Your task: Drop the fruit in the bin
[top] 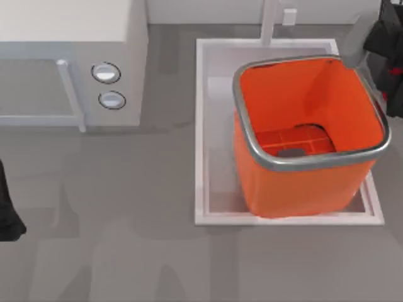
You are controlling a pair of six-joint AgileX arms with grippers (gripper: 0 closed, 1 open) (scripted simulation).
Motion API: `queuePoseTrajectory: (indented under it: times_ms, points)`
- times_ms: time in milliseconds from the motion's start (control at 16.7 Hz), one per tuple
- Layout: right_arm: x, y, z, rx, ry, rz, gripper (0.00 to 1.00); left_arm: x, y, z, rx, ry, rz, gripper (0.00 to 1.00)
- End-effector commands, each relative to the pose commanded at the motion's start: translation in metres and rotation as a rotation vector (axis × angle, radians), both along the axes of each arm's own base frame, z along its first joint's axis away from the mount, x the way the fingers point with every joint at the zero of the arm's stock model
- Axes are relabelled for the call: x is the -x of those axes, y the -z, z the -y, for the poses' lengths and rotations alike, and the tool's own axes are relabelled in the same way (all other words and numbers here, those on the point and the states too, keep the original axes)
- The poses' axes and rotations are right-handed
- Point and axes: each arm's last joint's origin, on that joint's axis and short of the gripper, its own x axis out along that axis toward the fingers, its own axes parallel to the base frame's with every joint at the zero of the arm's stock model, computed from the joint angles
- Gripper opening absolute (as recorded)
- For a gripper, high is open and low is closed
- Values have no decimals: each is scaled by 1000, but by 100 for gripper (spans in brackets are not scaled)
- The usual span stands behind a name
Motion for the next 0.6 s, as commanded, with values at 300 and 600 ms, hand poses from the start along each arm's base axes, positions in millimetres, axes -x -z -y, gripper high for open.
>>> queuePoseTrajectory:
  times_ms: [300, 600]
  points:
    - [8, -6, -60, -22, -421, 89, 0, 0, 0, 0, 0, 0, 0, 100]
    - [11, -8, -70, -25, -480, 108, 0, 0, 0, 0, 0, 0, 0, 100]
